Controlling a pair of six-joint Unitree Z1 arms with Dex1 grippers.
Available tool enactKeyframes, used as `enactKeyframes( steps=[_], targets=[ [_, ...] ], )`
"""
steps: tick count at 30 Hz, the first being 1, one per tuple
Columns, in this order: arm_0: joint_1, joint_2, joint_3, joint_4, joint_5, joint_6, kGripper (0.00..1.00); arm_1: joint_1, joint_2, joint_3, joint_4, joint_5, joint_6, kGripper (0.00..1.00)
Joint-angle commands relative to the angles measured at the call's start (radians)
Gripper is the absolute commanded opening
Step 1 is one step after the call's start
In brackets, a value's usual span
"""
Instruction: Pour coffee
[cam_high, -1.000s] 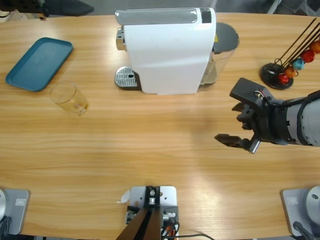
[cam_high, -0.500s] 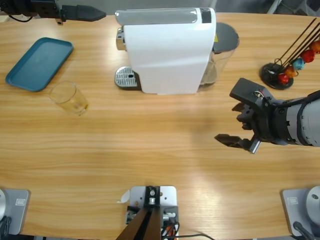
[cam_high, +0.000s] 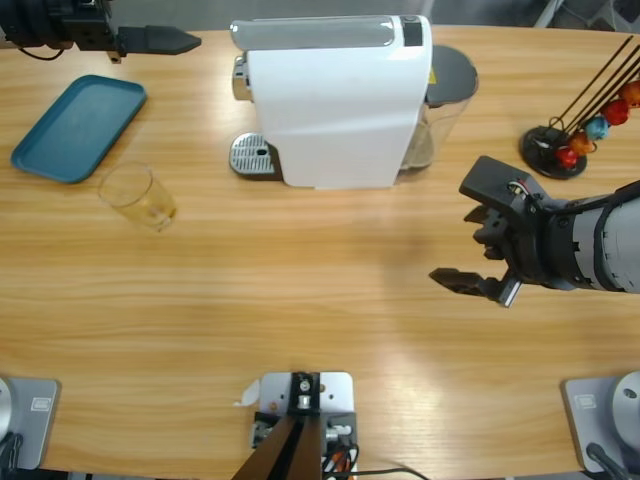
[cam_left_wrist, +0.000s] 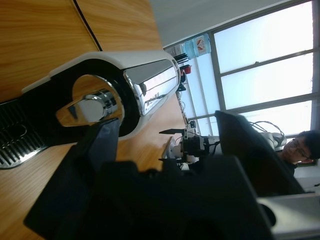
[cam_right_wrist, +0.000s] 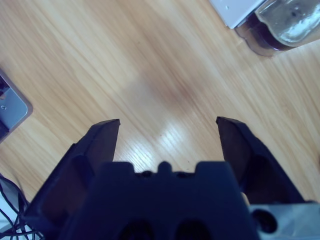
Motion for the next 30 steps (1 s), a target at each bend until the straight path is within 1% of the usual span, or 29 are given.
enactKeyframes(
  steps=[1, 16, 17, 18, 20, 21, 22, 23, 24, 26, 28, 29, 30],
  targets=[
    [-0.051, 0.102, 0.018, -0.097, -0.019, -0.062, 0.816, 0.01, 0.024, 0.001, 0.012, -0.003, 0.006, 0.858],
    [-0.072, 0.164, 0.011, -0.213, -0.038, -0.103, 0.805, 0.01, 0.024, 0.003, 0.012, -0.003, 0.005, 0.858],
    [-0.072, 0.165, 0.012, -0.225, -0.038, -0.107, 0.772, 0.01, 0.024, 0.003, 0.012, -0.003, 0.006, 0.857],
    [-0.072, 0.165, 0.015, -0.237, -0.039, -0.11, 0.693, 0.01, 0.025, 0.003, 0.012, -0.003, 0.005, 0.857],
    [-0.072, 0.165, 0.018, -0.253, -0.041, -0.111, 0.574, 0.01, 0.027, 0.001, 0.012, -0.003, 0.005, 0.854],
    [-0.072, 0.165, 0.02, -0.26, -0.041, -0.113, 0.523, 0.01, 0.027, 0.001, 0.012, -0.002, 0.005, 0.853],
    [-0.072, 0.165, 0.02, -0.263, -0.042, -0.113, 0.491, 0.01, 0.028, 0.001, 0.012, -0.002, 0.005, 0.853],
    [-0.072, 0.165, 0.021, -0.266, -0.042, -0.114, 0.396, 0.01, 0.028, 0.001, 0.012, -0.002, 0.005, 0.853],
    [-0.072, 0.165, 0.021, -0.269, -0.042, -0.114, 0.347, 0.01, 0.028, 0.001, 0.012, -0.001, 0.005, 0.853],
    [-0.072, 0.167, 0.021, -0.27, -0.043, -0.116, 0.264, 0.01, 0.029, 0.001, 0.012, 0.0, 0.005, 0.853],
    [-0.072, 0.171, 0.025, -0.272, -0.051, -0.116, 0.26, 0.01, 0.03, 0.001, 0.012, 0.0, 0.005, 0.853],
    [-0.072, 0.174, 0.028, -0.277, -0.053, -0.116, 0.24, 0.01, 0.03, 0.001, 0.012, 0.001, 0.005, 0.853],
    [-0.072, 0.175, 0.032, -0.282, -0.054, -0.118, 0.126, 0.01, 0.03, 0.001, 0.012, 0.001, 0.005, 0.853]
  ],
)
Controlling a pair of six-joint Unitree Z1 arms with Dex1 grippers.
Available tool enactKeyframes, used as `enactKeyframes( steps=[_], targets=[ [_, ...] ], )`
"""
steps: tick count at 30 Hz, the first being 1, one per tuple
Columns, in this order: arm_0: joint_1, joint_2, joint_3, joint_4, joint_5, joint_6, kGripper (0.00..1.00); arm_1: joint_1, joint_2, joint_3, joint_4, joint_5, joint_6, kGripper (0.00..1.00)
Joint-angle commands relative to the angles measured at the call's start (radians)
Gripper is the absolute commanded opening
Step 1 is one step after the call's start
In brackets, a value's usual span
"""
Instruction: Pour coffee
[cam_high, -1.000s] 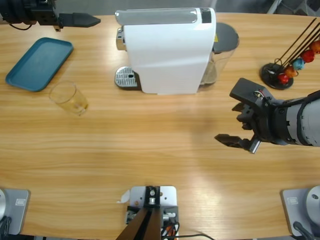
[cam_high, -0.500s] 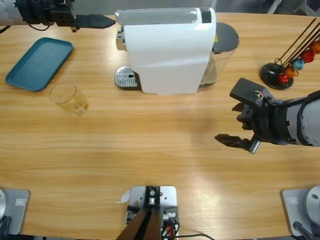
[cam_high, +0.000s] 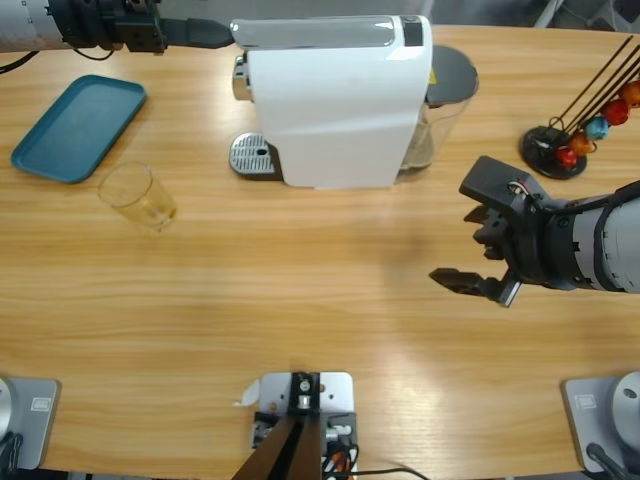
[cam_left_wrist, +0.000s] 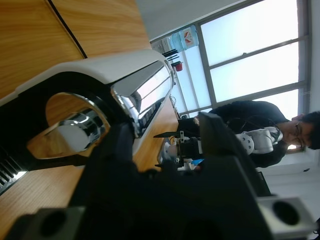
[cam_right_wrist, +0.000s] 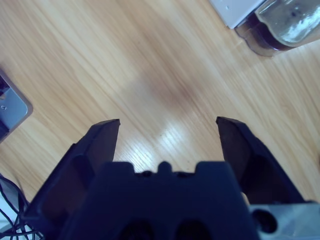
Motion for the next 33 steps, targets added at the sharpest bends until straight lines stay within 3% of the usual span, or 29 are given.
enactKeyframes(
  steps=[1, 2, 3, 24, 25, 27, 29, 30, 33],
  targets=[
    [-0.008, 0.053, 0.034, -0.043, -0.03, -0.015, 0.08, 0.01, 0.03, 0.001, 0.012, 0.001, 0.005, 0.853],
    [-0.008, 0.053, 0.035, -0.052, -0.033, -0.017, 0.01, 0.01, 0.03, 0.0, 0.012, 0.001, 0.005, 0.853],
    [-0.009, 0.052, 0.035, -0.07, -0.038, -0.024, 0.0, 0.01, 0.03, 0.001, 0.012, 0.001, 0.005, 0.853],
    [-0.016, -0.01, -0.019, -0.121, -0.066, -0.078, 0.0, 0.01, 0.032, 0.0, 0.012, 0.001, 0.003, 0.853],
    [-0.016, -0.009, -0.011, -0.121, -0.069, -0.076, 0.023, 0.01, 0.031, 0.0, 0.012, 0.001, 0.003, 0.853],
    [-0.016, -0.01, 0.011, -0.121, -0.077, -0.073, 0.451, 0.01, 0.028, 0.0, 0.012, 0.0, 0.004, 0.853],
    [-0.016, -0.025, 0.046, -0.121, -0.082, -0.062, 0.671, 0.01, 0.018, 0.003, 0.012, 0.0, 0.005, 0.853],
    [-0.016, -0.043, 0.077, -0.129, -0.083, -0.032, 0.734, 0.01, 0.015, 0.005, 0.012, -0.001, 0.005, 0.854],
    [-0.019, -0.148, 0.152, -0.156, -0.08, 0.086, 0.743, 0.01, -0.006, 0.01, 0.011, -0.002, 0.007, 0.858]
  ],
)
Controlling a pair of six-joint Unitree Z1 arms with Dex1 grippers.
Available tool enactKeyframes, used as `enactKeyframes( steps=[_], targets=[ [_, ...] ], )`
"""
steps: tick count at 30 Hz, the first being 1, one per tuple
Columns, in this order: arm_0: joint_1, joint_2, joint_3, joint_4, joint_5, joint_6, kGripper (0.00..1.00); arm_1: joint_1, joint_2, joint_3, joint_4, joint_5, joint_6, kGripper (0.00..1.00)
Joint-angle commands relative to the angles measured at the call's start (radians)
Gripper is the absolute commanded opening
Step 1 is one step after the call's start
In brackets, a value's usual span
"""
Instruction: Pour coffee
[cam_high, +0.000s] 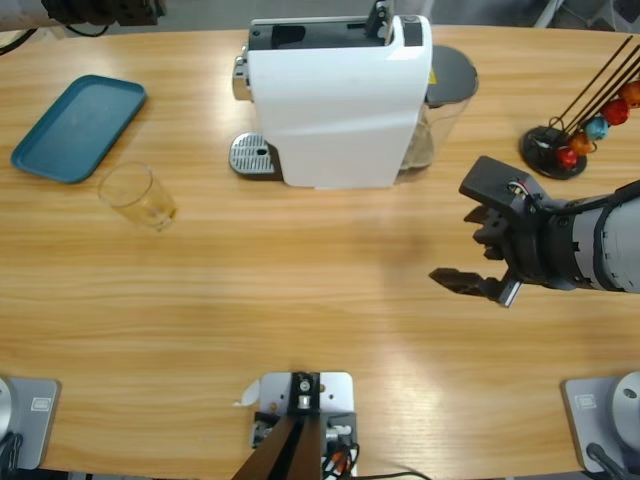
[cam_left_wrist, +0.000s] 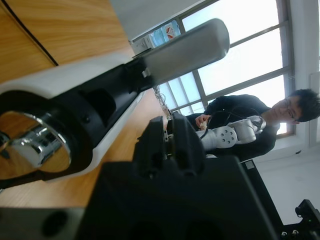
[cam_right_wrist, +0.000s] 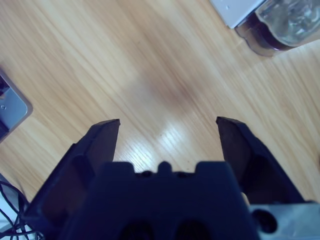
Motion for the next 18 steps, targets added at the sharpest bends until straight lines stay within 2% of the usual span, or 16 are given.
enactKeyframes(
  steps=[1, 4, 8, 10, 12, 15, 18],
  targets=[
    [-0.01, -0.186, 0.189, -0.047, -0.009, 0.184, 0.742, 0.01, -0.012, 0.012, 0.009, -0.003, 0.008, 0.86],
    [0.011, -0.32, 0.256, -0.034, 0.005, 0.252, 0.734, 0.008, -0.049, 0.013, 0.011, -0.027, 0.03, 0.921],
    [0.021, -0.505, 0.288, -0.009, 0.007, 0.277, 0.723, -0.053, -0.173, 0.0, 0.029, -0.04, 0.04, 0.927],
    [0.021, -0.615, 0.238, 0.056, 0.044, 0.278, 0.678, -0.065, -0.249, -0.012, 0.031, -0.041, 0.042, 0.927],
    [0.021, -0.665, 0.153, 0.142, 0.077, 0.291, 0.678, -0.065, -0.302, -0.018, 0.038, -0.042, 0.042, 0.922],
    [0.021, -0.648, 0.014, 0.359, 0.089, 0.399, 0.61, -0.065, -0.315, -0.021, 0.068, -0.057, 0.04, 0.922],
    [0.021, -0.624, -0.016, 0.561, 0.187, 0.52, 0.609, -0.065, -0.334, -0.031, 0.101, -0.087, 0.036, 0.922]
  ],
)
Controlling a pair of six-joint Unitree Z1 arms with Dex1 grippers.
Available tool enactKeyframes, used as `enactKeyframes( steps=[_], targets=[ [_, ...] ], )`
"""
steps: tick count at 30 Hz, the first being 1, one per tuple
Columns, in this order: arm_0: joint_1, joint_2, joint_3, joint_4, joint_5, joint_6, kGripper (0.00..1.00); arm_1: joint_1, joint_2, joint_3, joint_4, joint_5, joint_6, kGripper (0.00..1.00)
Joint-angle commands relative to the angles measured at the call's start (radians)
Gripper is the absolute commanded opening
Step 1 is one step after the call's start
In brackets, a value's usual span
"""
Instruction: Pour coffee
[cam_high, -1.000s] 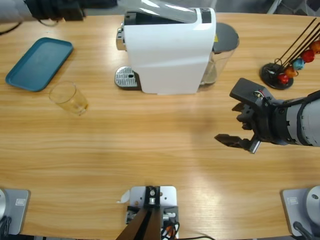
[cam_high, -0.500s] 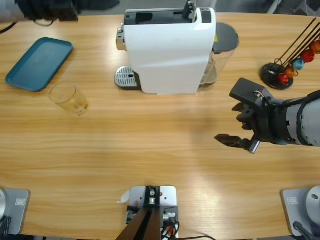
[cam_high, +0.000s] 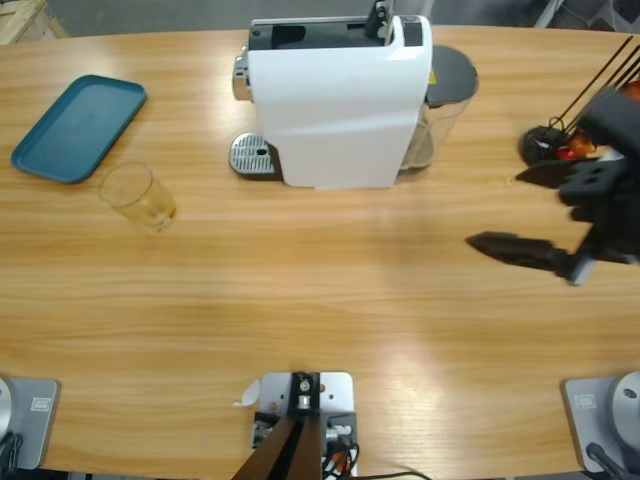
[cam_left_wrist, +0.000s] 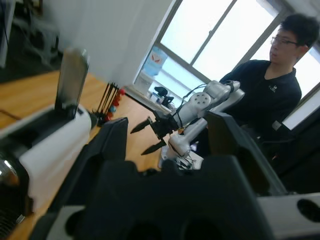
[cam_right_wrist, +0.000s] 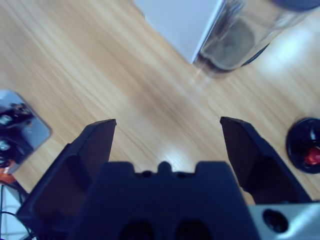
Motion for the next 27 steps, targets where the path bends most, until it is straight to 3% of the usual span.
enactKeyframes(
  steps=[1, 4, 6, 9, 10, 13, 18, 23, 27],
  targets=[
    [0.008, -0.003, -0.154, 0.495, 0.191, 0.27, 0.609, -0.011, -0.09, -0.023, 0.081, -0.069, 0.005, 0.922],
    [-0.019, -0.004, -0.203, 0.783, 0.422, 0.452, 0.609, -0.013, -0.096, -0.028, 0.098, -0.113, 0.006, 0.922],
    [-0.075, 0.002, -0.269, 0.976, 0.651, 0.566, 0.625, -0.017, -0.092, -0.032, 0.103, -0.14, 0.01, 0.925],
    [-0.171, 0.083, -0.368, 1.195, 0.999, 0.666, 0.845, -0.029, -0.079, -0.032, 0.106, -0.175, 0.018, 0.927],
    [-0.186, 0.11, -0.378, 1.23, 1.059, 0.678, 0.896, -0.047, -0.073, -0.034, 0.111, -0.182, 0.02, 0.927],
    [-0.191, 0.118, -0.351, 1.249, 1.106, 0.682, 0.918, -0.166, -0.051, -0.052, 0.148, -0.214, 0.035, 0.933],
    [-0.22, 0.055, -0.313, 1.242, 1.096, 0.698, 0.984, -0.467, 0.016, -0.122, 0.212, -0.223, 0.039, 0.977],
    [-0.274, 0.024, -0.275, 1.236, 1.106, 0.722, 0.993, -0.562, 0.112, -0.173, 0.206, -0.187, 0.04, 0.968],
    [-0.347, -0.044, -0.222, 1.228, 1.233, 0.715, 0.989, -0.589, 0.166, -0.17, 0.198, -0.153, 0.037, 0.965]
  ],
)
